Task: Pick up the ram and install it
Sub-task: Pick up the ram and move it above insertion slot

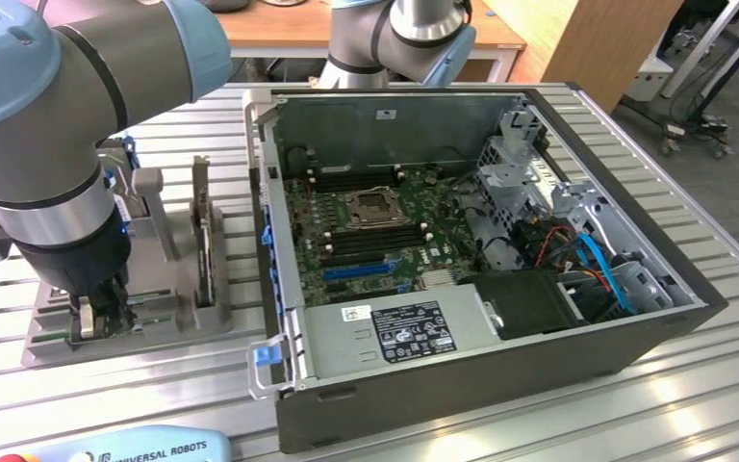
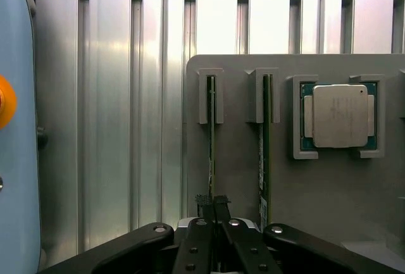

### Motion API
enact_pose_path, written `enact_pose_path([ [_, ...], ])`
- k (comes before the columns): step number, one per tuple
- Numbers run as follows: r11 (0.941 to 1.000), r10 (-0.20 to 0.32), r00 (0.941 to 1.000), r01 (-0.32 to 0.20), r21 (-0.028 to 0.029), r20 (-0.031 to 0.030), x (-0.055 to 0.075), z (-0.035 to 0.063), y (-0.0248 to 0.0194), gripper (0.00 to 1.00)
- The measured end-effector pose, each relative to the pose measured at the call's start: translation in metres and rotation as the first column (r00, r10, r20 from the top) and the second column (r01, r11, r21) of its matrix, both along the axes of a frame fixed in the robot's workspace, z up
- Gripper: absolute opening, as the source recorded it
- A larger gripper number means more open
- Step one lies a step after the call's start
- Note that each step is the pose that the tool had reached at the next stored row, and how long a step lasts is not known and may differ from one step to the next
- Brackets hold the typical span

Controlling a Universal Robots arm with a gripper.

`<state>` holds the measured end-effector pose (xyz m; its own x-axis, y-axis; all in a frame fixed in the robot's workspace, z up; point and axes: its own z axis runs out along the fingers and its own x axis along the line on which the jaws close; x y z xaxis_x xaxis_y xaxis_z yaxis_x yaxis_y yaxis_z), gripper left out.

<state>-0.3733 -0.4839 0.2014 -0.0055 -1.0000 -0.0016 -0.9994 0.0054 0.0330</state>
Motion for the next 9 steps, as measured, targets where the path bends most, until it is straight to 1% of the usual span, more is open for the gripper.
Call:
enact_pose_path([
  [4,1.0000,0.003,1.0000,-0.003,-0.0001,0.0000,0.0000,0.0000,0.0000,0.11],
  [7,0.9999,0.014,0.9999,-0.014,-0.0017,0.0001,0.0001,-0.0001,0.0000,0.11],
  [9,0.9999,0.017,0.9999,-0.017,-0.0019,0.0001,0.0000,-0.0001,0.0000,0.11],
])
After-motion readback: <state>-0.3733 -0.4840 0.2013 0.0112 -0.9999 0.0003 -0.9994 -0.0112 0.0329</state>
